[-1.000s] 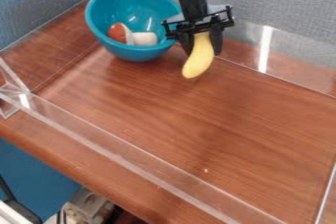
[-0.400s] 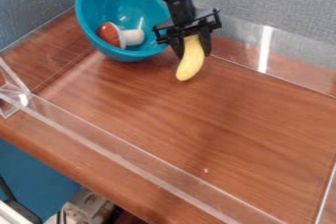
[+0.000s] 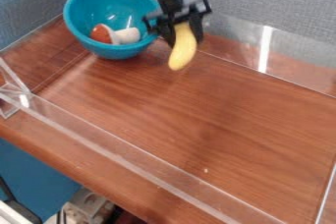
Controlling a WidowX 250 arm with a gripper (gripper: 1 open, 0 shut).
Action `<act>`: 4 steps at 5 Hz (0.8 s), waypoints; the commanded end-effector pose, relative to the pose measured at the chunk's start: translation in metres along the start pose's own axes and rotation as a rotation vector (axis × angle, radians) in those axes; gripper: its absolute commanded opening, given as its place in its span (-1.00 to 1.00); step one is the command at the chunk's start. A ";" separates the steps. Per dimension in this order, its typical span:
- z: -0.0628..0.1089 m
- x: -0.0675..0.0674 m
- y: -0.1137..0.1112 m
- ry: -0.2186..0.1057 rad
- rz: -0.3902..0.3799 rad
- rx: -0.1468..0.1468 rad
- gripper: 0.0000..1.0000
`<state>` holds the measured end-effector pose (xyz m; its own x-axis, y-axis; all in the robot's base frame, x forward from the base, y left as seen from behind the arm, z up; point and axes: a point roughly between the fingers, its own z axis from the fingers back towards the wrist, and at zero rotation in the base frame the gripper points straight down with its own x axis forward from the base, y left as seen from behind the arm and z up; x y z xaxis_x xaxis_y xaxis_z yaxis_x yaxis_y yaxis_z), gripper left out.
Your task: Put the yellow object in the blue bowl
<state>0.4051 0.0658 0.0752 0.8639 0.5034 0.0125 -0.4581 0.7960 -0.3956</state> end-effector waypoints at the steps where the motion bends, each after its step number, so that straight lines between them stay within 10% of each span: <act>1: 0.049 0.018 -0.013 -0.101 -0.023 -0.042 -1.00; 4: 0.041 0.029 0.025 -0.090 -0.016 -0.044 -1.00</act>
<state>0.4106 0.0902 0.0810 0.8726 0.4872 0.0340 -0.4265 0.7941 -0.4331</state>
